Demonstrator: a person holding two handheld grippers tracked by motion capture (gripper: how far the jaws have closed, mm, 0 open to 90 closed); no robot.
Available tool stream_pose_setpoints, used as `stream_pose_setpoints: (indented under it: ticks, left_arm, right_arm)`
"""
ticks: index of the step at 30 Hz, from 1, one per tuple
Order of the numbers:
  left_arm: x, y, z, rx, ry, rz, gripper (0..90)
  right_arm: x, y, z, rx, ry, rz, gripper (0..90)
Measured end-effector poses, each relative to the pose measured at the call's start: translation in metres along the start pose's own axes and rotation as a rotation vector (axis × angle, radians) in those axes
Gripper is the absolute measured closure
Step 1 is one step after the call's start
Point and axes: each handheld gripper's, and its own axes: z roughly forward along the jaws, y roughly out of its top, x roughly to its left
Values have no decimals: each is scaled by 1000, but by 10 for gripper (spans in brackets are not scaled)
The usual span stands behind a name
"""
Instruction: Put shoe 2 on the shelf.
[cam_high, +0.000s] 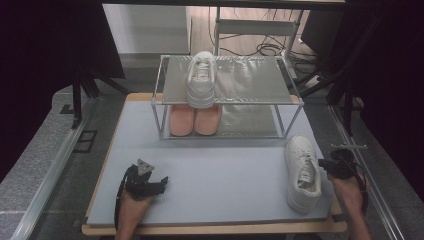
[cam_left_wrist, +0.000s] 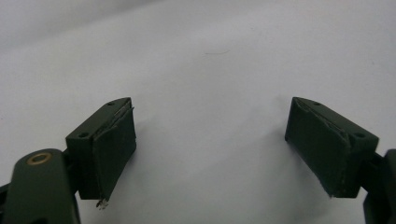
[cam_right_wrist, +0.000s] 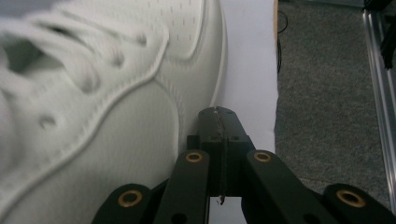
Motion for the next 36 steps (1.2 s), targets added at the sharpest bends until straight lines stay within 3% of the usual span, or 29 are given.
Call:
stream_pose_setpoints:
  ticks: [9, 10, 15, 20, 28, 32, 36]
  left_arm:
    - [0, 0, 0, -4, -2, -5, 163]
    - [0, 0, 0, -4, -2, -5, 163]
    - [0, 0, 0, -4, -2, -5, 163]
    - [0, 0, 0, -1, -1, -2, 163]
    - [0, 0, 0, -3, -3, -5, 163]
    - [0, 0, 0, -3, -3, -7, 163]
    - [0, 0, 0, -3, -4, -7, 163]
  right_arm:
    - [5, -10, 2, 5, 2, 33, 900]
    - [7, -10, 2, 2, 23, 40, 900]
    - [18, -8, 4, -1, 35, 25, 900]
    - [26, -7, 6, -6, 79, 11, 900]
    - [25, -20, -7, 4, 145, 15, 900]
    - [30, -17, -7, 5, 132, 6, 900]
    - [38, -15, -3, 8, 155, -9, 900]
